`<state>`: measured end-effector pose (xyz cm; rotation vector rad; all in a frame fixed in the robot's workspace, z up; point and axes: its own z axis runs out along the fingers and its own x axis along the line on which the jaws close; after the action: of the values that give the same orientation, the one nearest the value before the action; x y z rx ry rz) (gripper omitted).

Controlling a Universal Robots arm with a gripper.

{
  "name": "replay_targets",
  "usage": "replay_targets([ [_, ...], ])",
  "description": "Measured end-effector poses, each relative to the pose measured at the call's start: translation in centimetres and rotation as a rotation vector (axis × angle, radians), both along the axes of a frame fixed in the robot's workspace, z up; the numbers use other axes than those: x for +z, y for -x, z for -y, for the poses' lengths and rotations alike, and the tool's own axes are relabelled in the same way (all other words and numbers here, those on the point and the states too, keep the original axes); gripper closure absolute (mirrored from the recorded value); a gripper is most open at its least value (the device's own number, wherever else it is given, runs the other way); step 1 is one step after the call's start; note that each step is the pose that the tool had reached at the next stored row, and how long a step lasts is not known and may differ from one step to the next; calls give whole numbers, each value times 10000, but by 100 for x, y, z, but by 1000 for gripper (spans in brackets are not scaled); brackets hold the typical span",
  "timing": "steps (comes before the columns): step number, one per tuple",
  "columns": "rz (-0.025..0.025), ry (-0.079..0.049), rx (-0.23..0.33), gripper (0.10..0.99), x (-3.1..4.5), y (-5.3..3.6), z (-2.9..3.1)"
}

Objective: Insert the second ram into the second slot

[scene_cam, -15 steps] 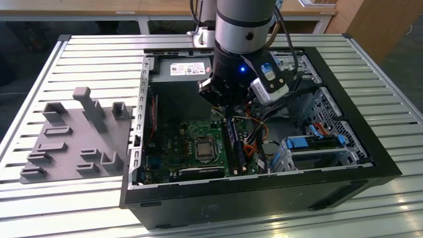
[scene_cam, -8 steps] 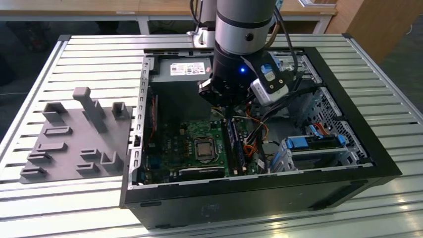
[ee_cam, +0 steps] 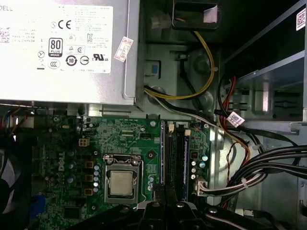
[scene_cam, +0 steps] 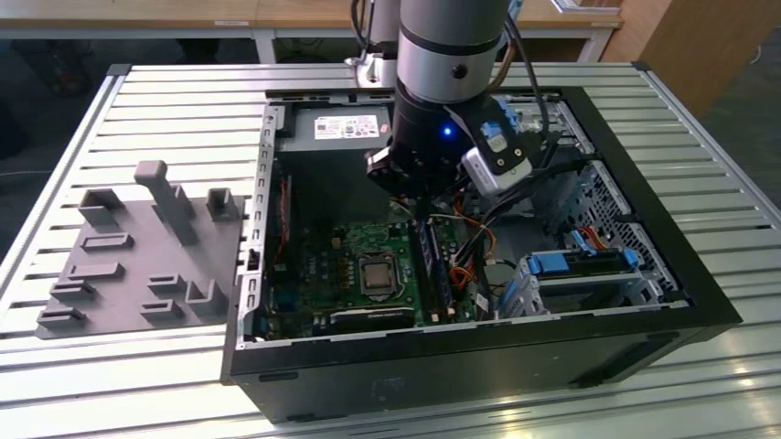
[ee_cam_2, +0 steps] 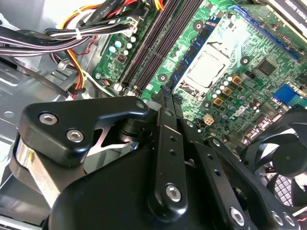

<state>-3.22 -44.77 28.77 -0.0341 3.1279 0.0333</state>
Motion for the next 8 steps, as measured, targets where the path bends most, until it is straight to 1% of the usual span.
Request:
replay_targets([
  [8, 1, -2, 0, 973, -22, 0, 0],
])
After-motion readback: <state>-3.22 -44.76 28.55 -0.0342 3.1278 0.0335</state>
